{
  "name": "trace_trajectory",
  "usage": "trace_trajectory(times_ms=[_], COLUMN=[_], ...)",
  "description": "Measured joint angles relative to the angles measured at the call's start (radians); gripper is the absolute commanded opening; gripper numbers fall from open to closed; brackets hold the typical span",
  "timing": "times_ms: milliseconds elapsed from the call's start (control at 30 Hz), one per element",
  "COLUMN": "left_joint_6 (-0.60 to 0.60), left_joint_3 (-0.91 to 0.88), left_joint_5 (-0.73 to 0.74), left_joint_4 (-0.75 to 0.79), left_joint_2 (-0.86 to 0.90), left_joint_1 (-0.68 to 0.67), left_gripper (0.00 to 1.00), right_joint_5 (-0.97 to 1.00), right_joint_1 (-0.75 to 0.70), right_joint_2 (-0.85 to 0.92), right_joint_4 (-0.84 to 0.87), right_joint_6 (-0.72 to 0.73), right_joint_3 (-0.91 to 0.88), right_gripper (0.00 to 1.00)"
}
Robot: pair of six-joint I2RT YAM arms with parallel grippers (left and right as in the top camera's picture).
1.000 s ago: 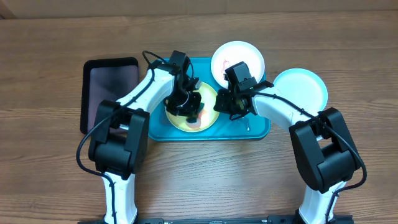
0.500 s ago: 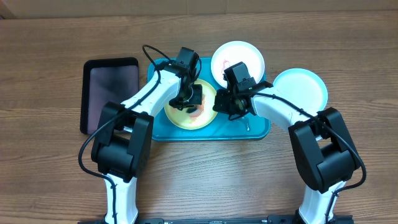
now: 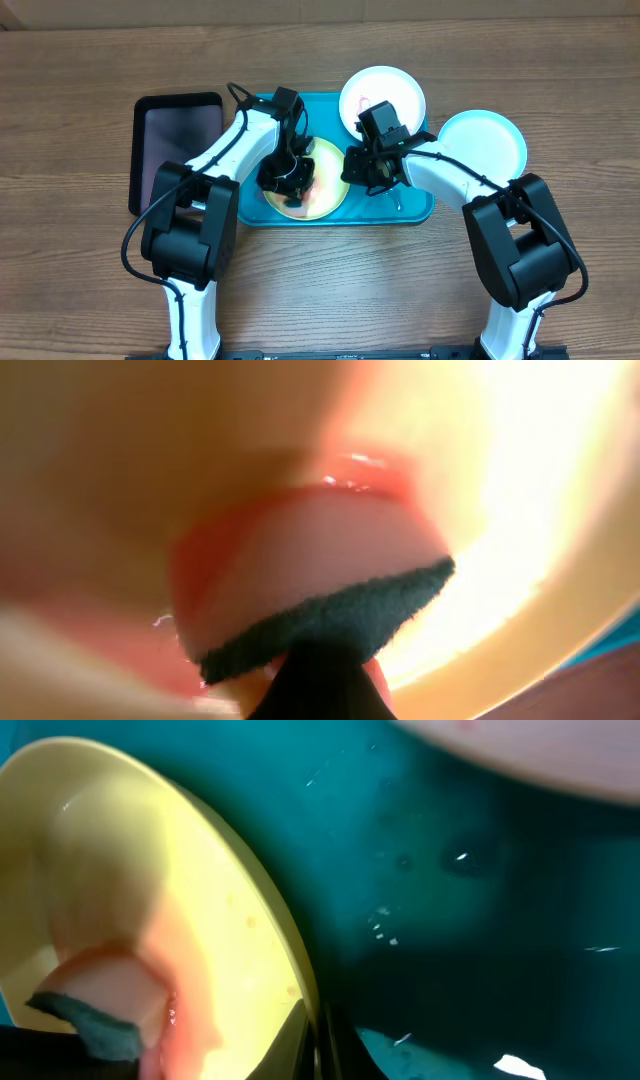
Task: Clean dirty plates on tray and stack at the side
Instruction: 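Scrub the yellow plate with the sponge while right gripper holds it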
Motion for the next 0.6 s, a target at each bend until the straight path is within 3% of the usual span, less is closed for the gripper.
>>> trace_trajectory(times_ms=[167, 300, 467, 600], left_joint_6=[0.004, -0.111, -0.388, -0.499], left_joint_3=[-0.007, -0.008, 0.006, 0.01], left_joint_5=[0.06, -0.067, -0.38, -0.513], left_joint_4=[0.232, 0.36, 0.287, 0.174], left_joint_2=[0.002, 0.002, -0.001, -0.002], left_joint_1=[-0.002, -0.008, -0.035, -0.035], left_gripper=[0.04, 0.04, 0.04, 0.04], right_joint_5=[0.015, 0.018, 0.015, 0.007], right_joint_1=[-0.015, -0.016, -0.01, -0.004], right_joint_2=[0.0, 0.0, 0.0, 0.0], right_joint_4=[0.004, 0.005, 0.01, 0.01], right_joint_6=[0.007, 0.012, 0.013, 0.012], right_joint_3=[0.001, 0.002, 0.002, 0.002], right_gripper=[0.04, 0.04, 0.04, 0.04])
